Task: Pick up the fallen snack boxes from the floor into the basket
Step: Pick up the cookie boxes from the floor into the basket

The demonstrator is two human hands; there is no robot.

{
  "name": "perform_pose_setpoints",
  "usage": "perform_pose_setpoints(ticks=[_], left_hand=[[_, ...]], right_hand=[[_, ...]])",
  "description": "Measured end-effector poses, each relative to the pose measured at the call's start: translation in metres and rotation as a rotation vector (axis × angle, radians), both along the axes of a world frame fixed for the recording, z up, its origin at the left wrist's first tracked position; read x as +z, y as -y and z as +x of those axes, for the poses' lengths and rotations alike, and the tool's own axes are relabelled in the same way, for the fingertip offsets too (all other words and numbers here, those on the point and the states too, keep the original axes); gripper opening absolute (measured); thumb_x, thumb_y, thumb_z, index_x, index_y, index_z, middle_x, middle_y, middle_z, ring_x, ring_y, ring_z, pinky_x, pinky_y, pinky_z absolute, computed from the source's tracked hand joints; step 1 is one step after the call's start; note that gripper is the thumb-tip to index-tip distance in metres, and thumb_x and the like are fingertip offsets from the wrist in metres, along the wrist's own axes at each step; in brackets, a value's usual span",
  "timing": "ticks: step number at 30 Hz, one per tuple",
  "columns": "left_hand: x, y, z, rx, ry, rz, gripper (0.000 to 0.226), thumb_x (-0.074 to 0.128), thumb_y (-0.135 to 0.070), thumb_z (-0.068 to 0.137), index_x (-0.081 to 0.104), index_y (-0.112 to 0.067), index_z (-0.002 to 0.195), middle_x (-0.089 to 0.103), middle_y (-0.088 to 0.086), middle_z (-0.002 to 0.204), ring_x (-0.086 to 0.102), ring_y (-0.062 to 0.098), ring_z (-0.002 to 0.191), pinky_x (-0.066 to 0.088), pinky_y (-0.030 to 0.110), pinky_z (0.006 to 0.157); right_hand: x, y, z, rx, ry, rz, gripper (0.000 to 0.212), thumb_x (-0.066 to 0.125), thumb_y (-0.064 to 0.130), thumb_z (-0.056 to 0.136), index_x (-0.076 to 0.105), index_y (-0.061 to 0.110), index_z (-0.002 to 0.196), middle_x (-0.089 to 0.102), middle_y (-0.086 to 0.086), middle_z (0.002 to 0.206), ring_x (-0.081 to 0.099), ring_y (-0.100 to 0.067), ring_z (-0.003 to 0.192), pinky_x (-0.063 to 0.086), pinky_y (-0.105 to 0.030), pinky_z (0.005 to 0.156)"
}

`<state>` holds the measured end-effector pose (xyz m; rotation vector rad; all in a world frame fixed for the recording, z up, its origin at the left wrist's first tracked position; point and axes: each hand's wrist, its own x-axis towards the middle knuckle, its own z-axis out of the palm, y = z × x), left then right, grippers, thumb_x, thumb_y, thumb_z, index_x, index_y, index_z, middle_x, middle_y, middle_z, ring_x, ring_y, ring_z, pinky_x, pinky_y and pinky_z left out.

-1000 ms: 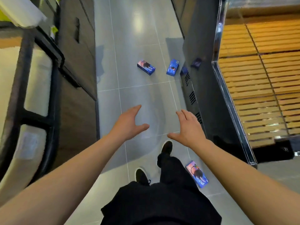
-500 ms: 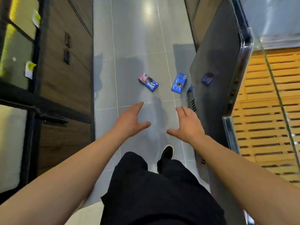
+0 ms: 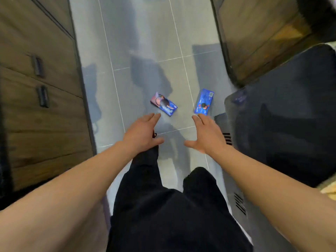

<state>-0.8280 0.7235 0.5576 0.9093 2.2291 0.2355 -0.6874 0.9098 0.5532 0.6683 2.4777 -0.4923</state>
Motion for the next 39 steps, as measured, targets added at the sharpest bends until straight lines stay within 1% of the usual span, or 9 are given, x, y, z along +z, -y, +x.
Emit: perform_pose_setpoints(ticks=[4,8,12,16,19,26,31,35,39], left_hand=[[-0.036,-0.028,-0.076,-0.062,0.029,0.011,0.089,0.069,-0.045,0.079,0.022,-0.020,0.151,0.028,0.004,0.155,0.029,0.026,0.139,0.030,0.034,0.109],[-0.109,-0.059,-0.129,-0.016,0.088,-0.006,0.092,0.070,-0.046,0.078,0.019,-0.025,0.152,0.025,0.002,0.157,0.025,0.024,0.142,0.028,0.033,0.111],[-0.226,-0.085,-0.163,0.030,0.094,-0.022,0.094,0.073,-0.046,0.076,0.020,-0.025,0.151,0.025,-0.001,0.157,0.026,0.023,0.141,0.029,0.034,0.110],[-0.370,-0.098,-0.189,0.033,0.066,-0.029,0.098,0.078,-0.043,0.072,0.025,-0.017,0.150,0.029,0.009,0.155,0.029,0.027,0.140,0.023,0.033,0.113],[-0.462,-0.098,-0.196,0.003,0.067,-0.087,0.105,0.081,-0.044,0.067,0.023,-0.019,0.150,0.030,0.012,0.153,0.030,0.032,0.138,0.027,0.039,0.114],[-0.605,-0.114,-0.207,-0.193,-0.042,-0.121,0.127,0.085,-0.051,0.051,0.008,-0.036,0.151,-0.006,0.008,0.161,-0.003,0.038,0.146,0.013,0.057,0.115],[-0.653,-0.137,-0.225,-0.332,-0.135,-0.081,0.124,0.081,-0.046,0.049,0.009,-0.037,0.150,-0.001,0.006,0.161,-0.002,0.041,0.145,0.010,0.068,0.109],[-0.659,-0.138,-0.220,-0.332,-0.176,-0.085,0.111,0.079,-0.046,0.047,0.025,-0.032,0.143,0.026,0.009,0.151,0.023,0.047,0.136,0.029,0.062,0.103],[-0.617,-0.126,-0.213,-0.230,-0.105,-0.093,0.101,0.079,-0.045,0.051,0.033,-0.026,0.139,0.029,0.012,0.146,0.027,0.048,0.129,0.039,0.057,0.096]], right_hand=[[-0.042,-0.010,-0.064,-0.066,0.090,-0.073,0.099,0.070,0.056,0.075,0.020,0.017,0.152,0.018,-0.004,0.160,0.017,-0.028,0.147,0.022,-0.039,0.119],[-0.112,-0.029,-0.115,-0.135,0.118,-0.104,0.094,0.072,0.051,0.074,0.028,0.015,0.148,0.029,-0.004,0.153,0.028,-0.028,0.139,0.028,-0.038,0.114],[-0.231,-0.052,-0.153,-0.150,0.159,-0.160,0.098,0.074,0.053,0.072,0.027,0.016,0.149,0.031,-0.005,0.151,0.031,-0.028,0.136,0.030,-0.038,0.113],[-0.370,-0.070,-0.176,-0.208,0.192,-0.194,0.105,0.075,0.054,0.070,0.022,0.015,0.152,0.029,-0.006,0.154,0.028,-0.029,0.140,0.028,-0.039,0.115],[-0.454,-0.073,-0.184,-0.265,0.168,-0.184,0.108,0.081,0.049,0.066,0.023,0.014,0.150,0.036,-0.007,0.147,0.035,-0.030,0.133,0.032,-0.039,0.111],[-0.604,-0.058,-0.196,-0.269,0.162,-0.125,0.128,0.079,0.058,0.060,0.004,0.015,0.154,0.015,-0.006,0.158,0.014,-0.033,0.146,0.019,-0.042,0.119],[-0.643,-0.056,-0.189,-0.197,0.126,-0.076,0.127,0.083,0.046,0.061,0.004,0.013,0.154,0.021,-0.009,0.154,0.021,-0.036,0.141,0.020,-0.042,0.118],[-0.641,-0.068,-0.188,-0.148,0.113,-0.072,0.116,0.081,0.035,0.062,0.011,0.015,0.153,0.026,-0.005,0.150,0.030,-0.033,0.133,0.034,-0.041,0.108],[-0.599,-0.077,-0.192,-0.058,0.120,-0.089,0.113,0.082,0.030,0.061,0.014,0.018,0.151,0.028,-0.003,0.148,0.031,-0.031,0.132,0.035,-0.041,0.108]])
